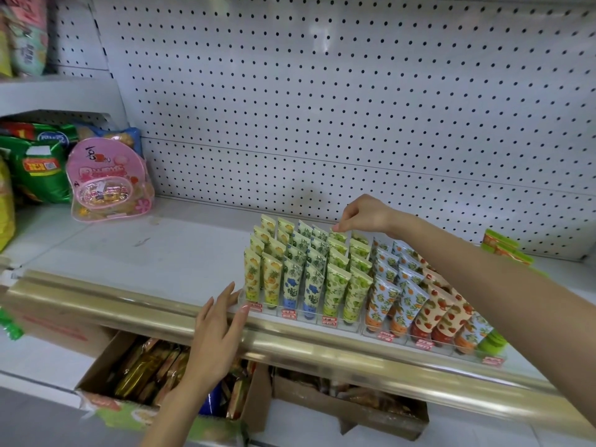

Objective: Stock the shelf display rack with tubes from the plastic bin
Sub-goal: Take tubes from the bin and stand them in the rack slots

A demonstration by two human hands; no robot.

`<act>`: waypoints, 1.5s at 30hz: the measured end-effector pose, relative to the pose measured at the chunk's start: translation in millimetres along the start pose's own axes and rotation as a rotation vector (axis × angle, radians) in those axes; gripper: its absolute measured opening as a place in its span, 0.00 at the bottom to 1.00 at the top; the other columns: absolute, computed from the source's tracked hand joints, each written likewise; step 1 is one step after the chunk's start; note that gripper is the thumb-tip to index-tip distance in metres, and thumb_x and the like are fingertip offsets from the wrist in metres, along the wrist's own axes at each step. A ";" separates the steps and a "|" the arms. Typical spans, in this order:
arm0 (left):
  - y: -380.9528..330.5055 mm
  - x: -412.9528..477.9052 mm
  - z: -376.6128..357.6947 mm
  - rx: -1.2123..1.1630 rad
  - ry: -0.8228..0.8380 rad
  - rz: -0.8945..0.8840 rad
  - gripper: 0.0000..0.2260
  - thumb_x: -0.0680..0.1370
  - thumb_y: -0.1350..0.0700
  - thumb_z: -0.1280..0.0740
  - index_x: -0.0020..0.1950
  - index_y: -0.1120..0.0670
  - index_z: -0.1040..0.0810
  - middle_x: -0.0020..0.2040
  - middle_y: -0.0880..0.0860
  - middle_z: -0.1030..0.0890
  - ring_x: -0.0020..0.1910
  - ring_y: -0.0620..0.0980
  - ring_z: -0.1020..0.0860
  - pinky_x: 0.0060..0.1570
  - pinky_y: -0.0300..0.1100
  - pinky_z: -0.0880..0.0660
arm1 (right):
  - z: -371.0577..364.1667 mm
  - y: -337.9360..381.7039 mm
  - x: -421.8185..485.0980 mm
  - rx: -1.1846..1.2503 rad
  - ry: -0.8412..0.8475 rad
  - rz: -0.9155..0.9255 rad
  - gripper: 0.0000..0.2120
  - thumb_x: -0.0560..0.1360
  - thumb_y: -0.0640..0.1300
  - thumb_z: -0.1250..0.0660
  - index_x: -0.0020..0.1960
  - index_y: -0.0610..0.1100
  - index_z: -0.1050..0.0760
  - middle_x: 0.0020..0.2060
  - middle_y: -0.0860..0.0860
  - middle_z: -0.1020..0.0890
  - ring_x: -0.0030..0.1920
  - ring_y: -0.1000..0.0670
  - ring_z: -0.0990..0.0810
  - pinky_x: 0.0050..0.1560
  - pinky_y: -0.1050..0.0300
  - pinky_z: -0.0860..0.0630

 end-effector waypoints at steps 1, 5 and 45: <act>-0.8 -0.3 -0.2 0.001 0.002 -0.002 0.39 0.69 0.26 0.54 0.76 0.42 0.44 0.73 0.46 0.33 0.76 0.49 0.47 0.73 0.57 0.45 | -0.4 0.3 -0.4 -0.004 0.004 0.000 0.11 0.70 0.48 0.26 0.32 0.45 0.23 0.44 0.47 0.19 0.53 0.48 0.23 0.56 0.51 0.26; -2.4 -0.3 0.5 -0.002 0.001 -0.002 0.38 0.69 0.27 0.53 0.76 0.42 0.43 0.73 0.46 0.33 0.76 0.49 0.47 0.73 0.56 0.45 | -0.3 1.7 -1.1 0.007 0.014 0.011 0.12 0.71 0.47 0.27 0.32 0.45 0.24 0.38 0.53 0.22 0.49 0.50 0.24 0.52 0.55 0.29; -11.0 -4.8 0.0 -0.005 0.027 -0.008 0.28 0.78 0.38 0.48 0.77 0.44 0.42 0.76 0.44 0.38 0.77 0.49 0.52 0.74 0.54 0.49 | -43.4 83.5 -98.5 -0.467 -0.275 0.457 0.08 0.75 0.54 0.33 0.45 0.50 0.21 0.45 0.60 0.28 0.56 0.53 0.28 0.65 0.51 0.41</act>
Point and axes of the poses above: each hand's wrist, its own x-axis towards the middle knuckle, its own z-axis out of the back of the hand, y = z × x, the point moved 10 cm from there along x, towards the middle knuckle
